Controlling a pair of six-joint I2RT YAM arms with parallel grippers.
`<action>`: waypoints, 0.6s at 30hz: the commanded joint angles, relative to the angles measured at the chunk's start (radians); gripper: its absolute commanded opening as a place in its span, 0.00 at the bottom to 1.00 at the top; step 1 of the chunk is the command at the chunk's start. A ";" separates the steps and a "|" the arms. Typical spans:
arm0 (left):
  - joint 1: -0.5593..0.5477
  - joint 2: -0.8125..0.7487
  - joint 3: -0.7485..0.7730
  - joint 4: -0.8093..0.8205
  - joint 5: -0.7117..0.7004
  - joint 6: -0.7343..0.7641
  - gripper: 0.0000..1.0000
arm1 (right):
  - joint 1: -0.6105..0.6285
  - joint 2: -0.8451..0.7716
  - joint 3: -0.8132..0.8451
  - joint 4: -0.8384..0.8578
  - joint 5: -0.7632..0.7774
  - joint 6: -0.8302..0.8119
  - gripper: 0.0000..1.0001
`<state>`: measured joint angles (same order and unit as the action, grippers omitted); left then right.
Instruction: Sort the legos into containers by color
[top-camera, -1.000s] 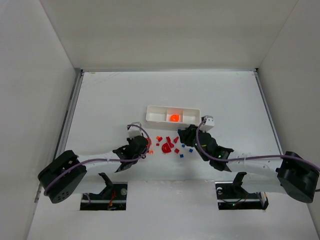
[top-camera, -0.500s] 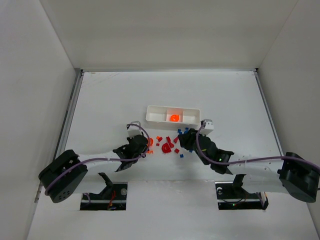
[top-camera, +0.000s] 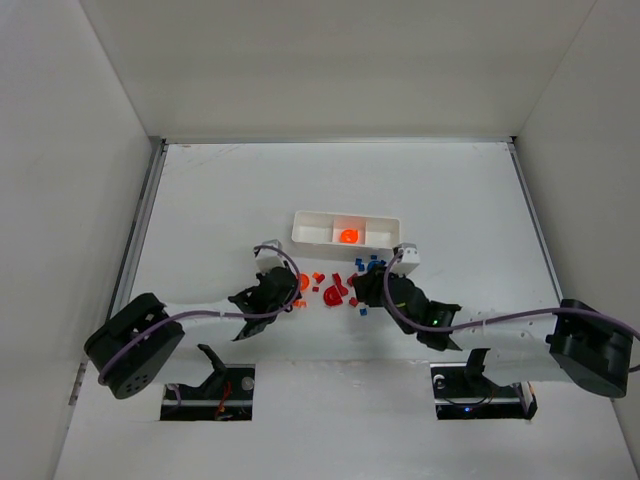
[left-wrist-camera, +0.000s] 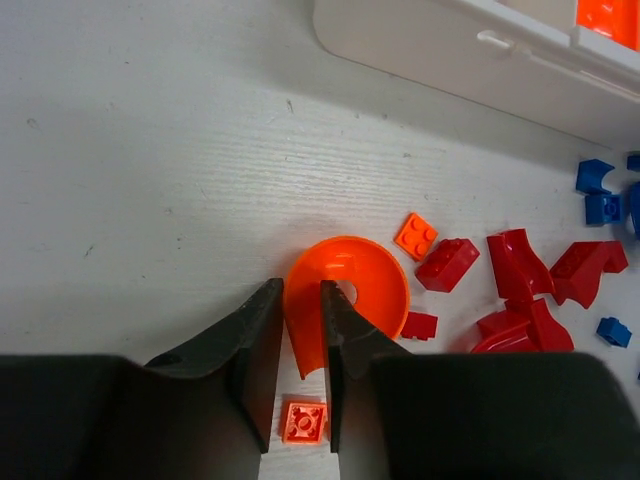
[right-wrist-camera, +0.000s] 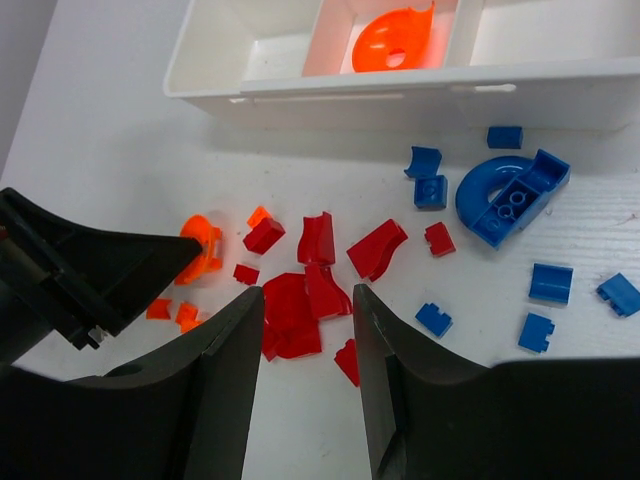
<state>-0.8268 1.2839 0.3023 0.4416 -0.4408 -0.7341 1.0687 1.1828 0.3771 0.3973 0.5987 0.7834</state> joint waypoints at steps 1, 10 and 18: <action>0.013 0.015 0.021 0.054 0.025 -0.028 0.14 | 0.021 0.018 0.032 0.048 0.018 0.008 0.47; 0.021 -0.155 0.017 -0.029 -0.027 -0.008 0.02 | 0.050 0.006 0.017 0.046 0.033 0.013 0.46; 0.016 -0.074 0.273 -0.037 0.016 0.068 0.04 | 0.055 -0.020 -0.034 0.011 0.050 0.050 0.46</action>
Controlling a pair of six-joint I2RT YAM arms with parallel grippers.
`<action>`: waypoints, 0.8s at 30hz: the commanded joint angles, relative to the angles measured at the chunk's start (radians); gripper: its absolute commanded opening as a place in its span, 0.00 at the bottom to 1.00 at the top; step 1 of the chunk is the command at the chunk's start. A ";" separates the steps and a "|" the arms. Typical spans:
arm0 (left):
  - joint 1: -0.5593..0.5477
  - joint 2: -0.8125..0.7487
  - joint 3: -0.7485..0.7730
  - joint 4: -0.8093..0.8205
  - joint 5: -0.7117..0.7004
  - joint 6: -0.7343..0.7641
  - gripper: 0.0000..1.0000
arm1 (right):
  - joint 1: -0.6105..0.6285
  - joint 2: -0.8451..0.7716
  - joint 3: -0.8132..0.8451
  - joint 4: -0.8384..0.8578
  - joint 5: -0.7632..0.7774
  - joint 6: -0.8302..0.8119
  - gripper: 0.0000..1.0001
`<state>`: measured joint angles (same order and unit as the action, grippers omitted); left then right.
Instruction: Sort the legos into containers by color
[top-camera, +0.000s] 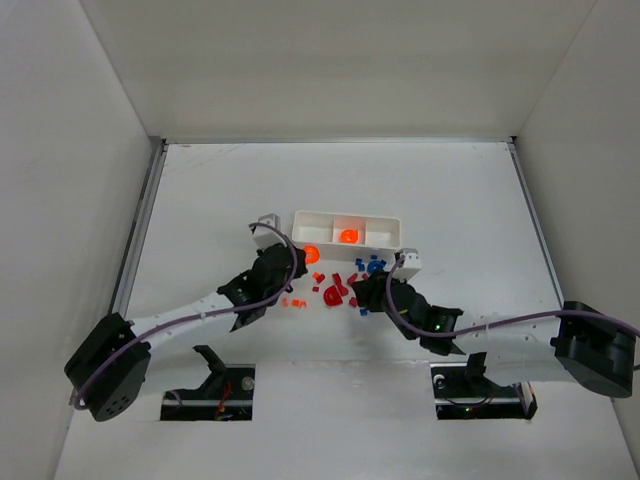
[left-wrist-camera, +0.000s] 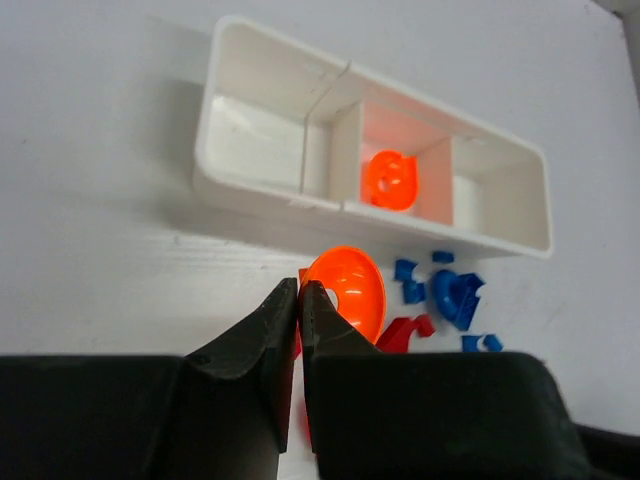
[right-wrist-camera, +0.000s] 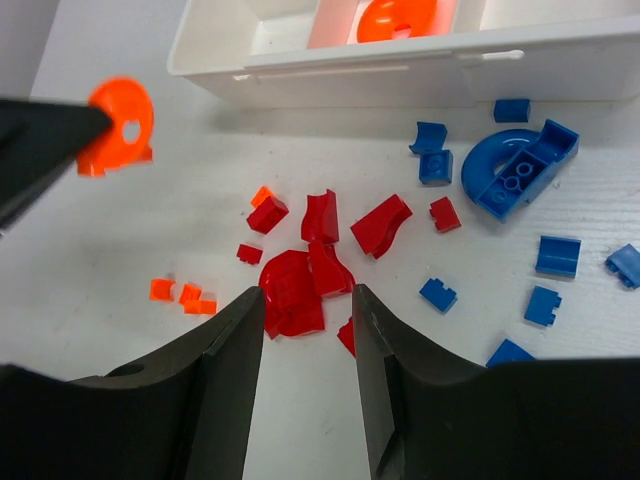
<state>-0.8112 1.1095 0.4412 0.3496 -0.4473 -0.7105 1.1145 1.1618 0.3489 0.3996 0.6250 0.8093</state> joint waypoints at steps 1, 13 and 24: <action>-0.001 0.131 0.157 0.067 0.030 0.048 0.04 | 0.009 0.004 -0.004 0.001 0.027 0.027 0.46; 0.022 0.515 0.462 0.135 0.108 0.100 0.09 | 0.066 0.010 -0.005 -0.018 0.038 0.054 0.45; 0.020 0.374 0.321 0.134 0.029 0.137 0.35 | 0.162 0.173 0.119 -0.010 0.028 0.027 0.43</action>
<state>-0.7898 1.6257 0.8532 0.4541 -0.3569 -0.6067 1.2430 1.2743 0.3817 0.3664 0.6468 0.8532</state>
